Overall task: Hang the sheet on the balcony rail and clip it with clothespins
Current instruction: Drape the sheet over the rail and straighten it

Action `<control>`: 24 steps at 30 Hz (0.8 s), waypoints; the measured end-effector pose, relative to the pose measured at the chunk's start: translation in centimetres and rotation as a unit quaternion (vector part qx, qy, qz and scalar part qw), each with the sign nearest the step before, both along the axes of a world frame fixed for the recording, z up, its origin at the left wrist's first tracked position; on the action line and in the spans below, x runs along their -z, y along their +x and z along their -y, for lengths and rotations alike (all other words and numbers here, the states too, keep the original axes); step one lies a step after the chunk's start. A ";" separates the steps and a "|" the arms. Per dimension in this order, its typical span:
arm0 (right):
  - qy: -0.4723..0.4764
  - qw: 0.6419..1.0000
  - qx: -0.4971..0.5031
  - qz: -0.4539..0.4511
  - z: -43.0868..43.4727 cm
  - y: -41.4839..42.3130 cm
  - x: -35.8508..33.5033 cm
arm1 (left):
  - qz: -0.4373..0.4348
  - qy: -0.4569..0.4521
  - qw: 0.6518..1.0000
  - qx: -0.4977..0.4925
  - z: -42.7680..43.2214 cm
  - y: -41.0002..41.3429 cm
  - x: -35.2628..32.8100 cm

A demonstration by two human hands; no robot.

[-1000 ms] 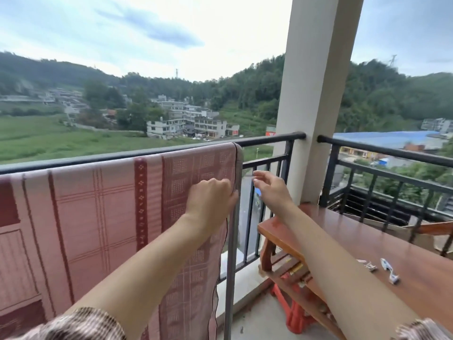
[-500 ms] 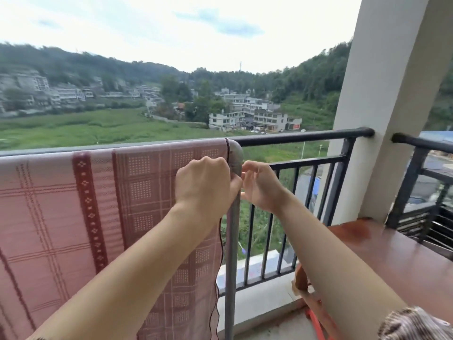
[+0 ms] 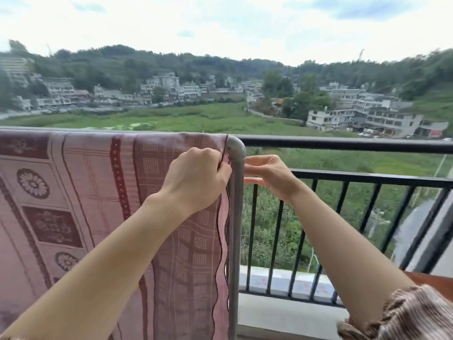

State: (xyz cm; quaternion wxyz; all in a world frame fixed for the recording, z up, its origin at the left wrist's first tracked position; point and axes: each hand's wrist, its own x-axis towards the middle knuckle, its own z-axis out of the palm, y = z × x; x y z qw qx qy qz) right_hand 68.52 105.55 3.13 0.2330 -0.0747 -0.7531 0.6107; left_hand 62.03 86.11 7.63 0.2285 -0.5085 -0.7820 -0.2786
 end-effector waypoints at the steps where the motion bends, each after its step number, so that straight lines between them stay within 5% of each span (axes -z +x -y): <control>1: 0.017 1.000 -0.004 0.011 -0.1 -0.1 -0.4 | -0.001 0.001 1.000 0.002 0.0 0.2 -0.2; 10: 0.120 0.986 -0.067 0.095 -0.1 -1.9 -2.2 | 0.020 -0.033 0.999 -0.015 -0.6 0.3 0.2; 24: 0.009 0.998 -0.047 -0.040 -1.1 0.3 -0.9 | 0.095 -0.001 0.995 0.033 -2.6 3.2 1.5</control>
